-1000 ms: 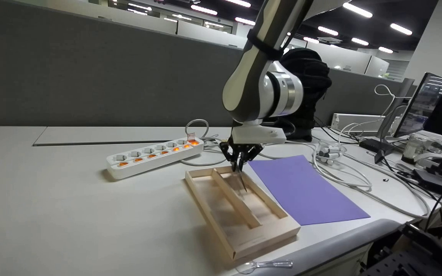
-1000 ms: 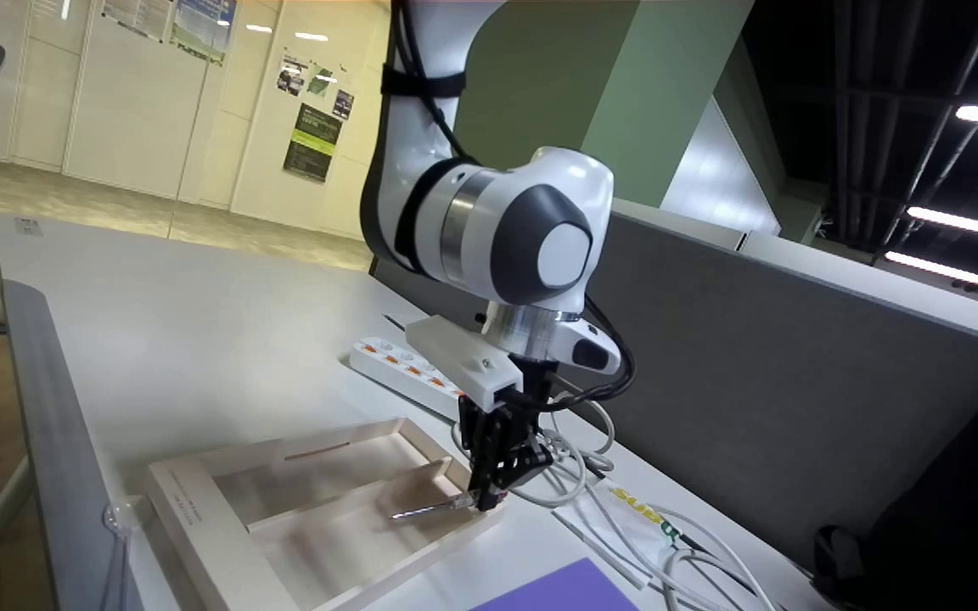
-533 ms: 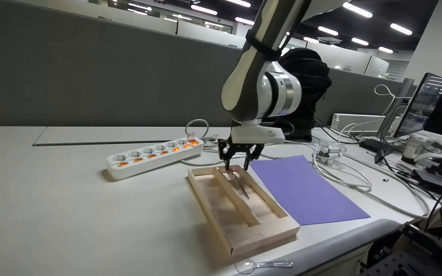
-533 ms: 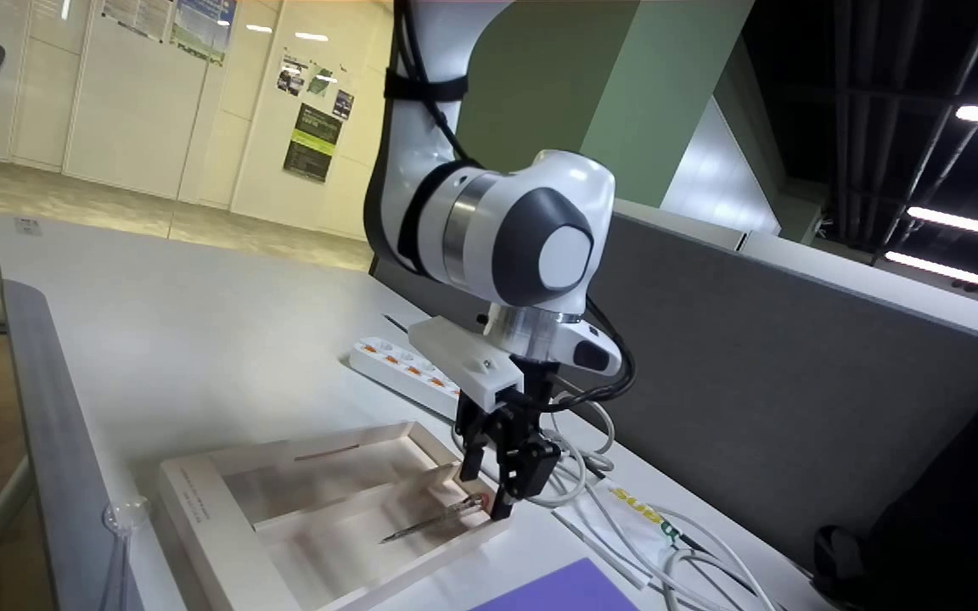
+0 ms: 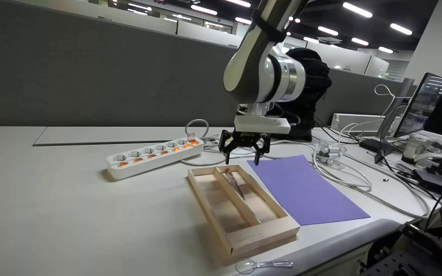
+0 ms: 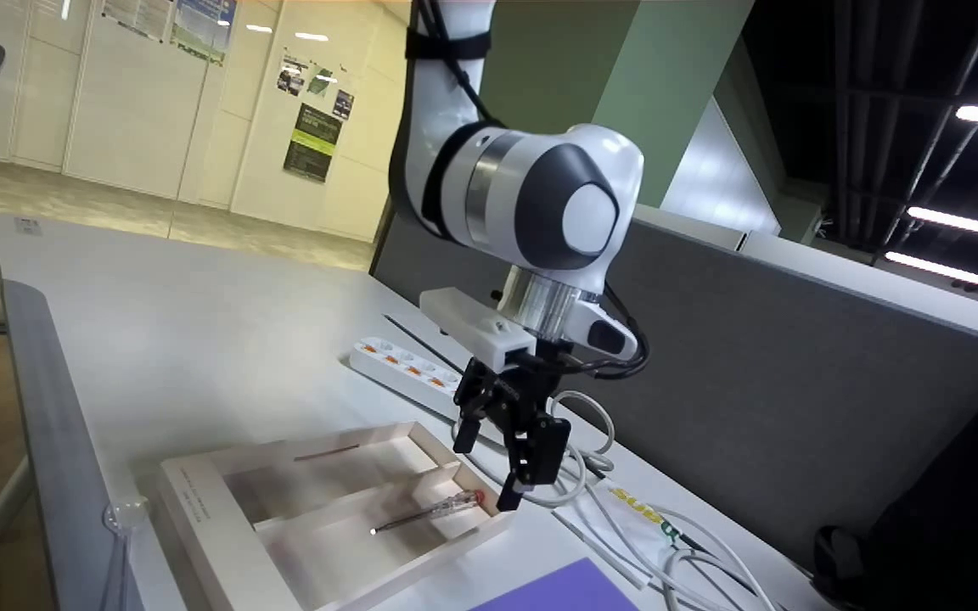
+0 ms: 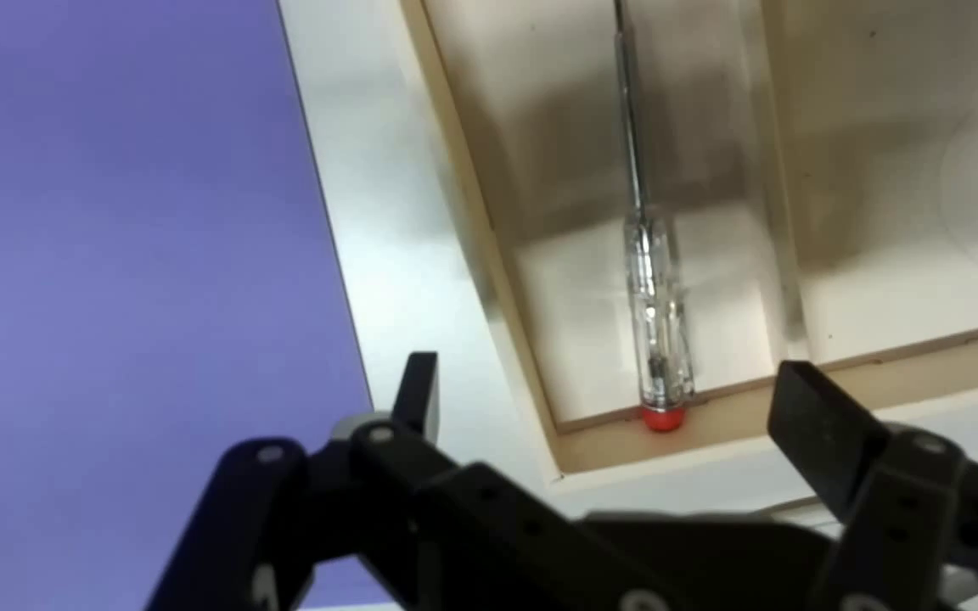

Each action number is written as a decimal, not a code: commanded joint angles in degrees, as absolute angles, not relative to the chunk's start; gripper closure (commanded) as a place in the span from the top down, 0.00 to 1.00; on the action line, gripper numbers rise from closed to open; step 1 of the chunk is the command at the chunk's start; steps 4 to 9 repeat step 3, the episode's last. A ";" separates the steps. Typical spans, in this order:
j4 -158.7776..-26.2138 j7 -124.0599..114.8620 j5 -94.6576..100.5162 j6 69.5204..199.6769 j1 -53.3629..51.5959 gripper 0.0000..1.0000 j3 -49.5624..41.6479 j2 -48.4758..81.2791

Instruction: Take the screwdriver from the purple mat and put it on the tray

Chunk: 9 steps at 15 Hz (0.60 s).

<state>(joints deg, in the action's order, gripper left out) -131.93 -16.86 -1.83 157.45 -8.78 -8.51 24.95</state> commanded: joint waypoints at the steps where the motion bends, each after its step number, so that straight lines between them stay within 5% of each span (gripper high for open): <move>1: -133.91 -18.48 -2.06 148.42 -6.55 1.00 -8.38 19.67; 9: -134.72 -16.88 -3.12 143.98 -3.99 1.00 -7.91 18.41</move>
